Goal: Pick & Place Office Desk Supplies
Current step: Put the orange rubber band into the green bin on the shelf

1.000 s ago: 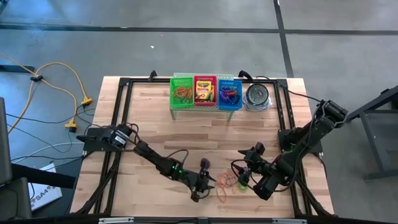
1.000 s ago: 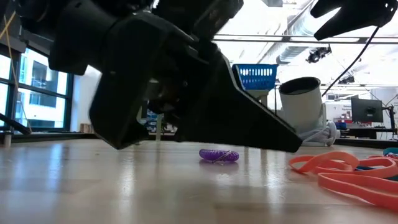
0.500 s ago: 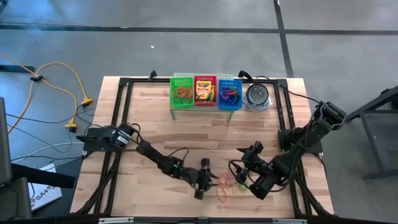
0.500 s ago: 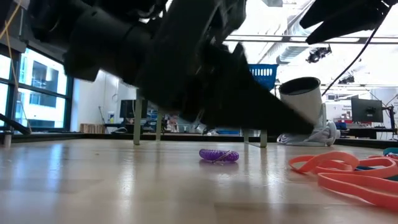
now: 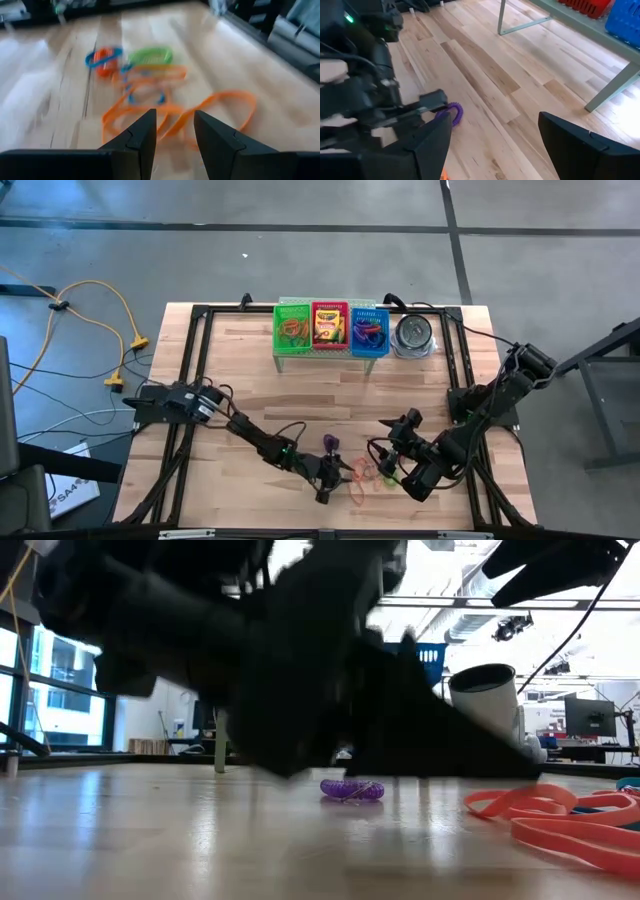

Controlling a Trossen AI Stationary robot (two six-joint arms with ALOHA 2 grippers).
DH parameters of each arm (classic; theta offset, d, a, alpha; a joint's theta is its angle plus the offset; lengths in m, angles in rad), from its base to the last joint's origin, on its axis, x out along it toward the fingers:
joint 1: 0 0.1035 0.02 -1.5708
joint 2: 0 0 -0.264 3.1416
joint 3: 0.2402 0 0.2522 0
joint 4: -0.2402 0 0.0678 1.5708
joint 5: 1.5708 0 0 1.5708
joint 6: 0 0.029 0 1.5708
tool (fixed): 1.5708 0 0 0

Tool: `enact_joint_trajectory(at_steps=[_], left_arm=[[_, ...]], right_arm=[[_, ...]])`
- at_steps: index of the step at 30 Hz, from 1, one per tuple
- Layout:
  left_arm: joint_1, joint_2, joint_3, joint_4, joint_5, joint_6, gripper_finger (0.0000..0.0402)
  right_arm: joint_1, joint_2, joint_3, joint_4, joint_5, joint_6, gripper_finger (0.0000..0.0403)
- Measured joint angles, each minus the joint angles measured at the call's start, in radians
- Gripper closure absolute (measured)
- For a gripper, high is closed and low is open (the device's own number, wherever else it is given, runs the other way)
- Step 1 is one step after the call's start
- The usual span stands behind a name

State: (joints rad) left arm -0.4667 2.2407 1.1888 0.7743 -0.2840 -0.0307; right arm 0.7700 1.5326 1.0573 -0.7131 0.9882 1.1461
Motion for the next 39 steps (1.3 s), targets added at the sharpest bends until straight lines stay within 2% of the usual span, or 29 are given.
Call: enact_joint_trajectory(at_steps=[10, 18, 31, 35, 39], left_arm=[[-0.001, 0.031, 0.015, 0.024, -0.019, 0.035, 0.0275], [0.008, 0.031, 0.017, -0.032, -0.033, -0.019, 0.0275], [0.0, 0.03, 0.017, -0.06, -0.035, -0.022, 0.0276], [0.0, 0.029, 0.017, -0.077, -0.033, -0.077, 0.0293], [0.001, 0.028, 0.018, -0.094, -0.033, -0.122, 0.0332]], right_arm=[[0.002, 0.0, 0.0, 0.015, -0.027, 0.0, 0.0116], [0.002, 0.0, 0.0, 0.015, -0.027, 0.0, 0.0116], [0.002, 0.0, 0.0, 0.015, -0.027, 0.0, 0.0115], [0.002, 0.0, 0.0, 0.015, -0.027, 0.0, 0.0116], [0.002, 0.0, 0.0, 0.015, -0.027, 0.0, 0.0115]])
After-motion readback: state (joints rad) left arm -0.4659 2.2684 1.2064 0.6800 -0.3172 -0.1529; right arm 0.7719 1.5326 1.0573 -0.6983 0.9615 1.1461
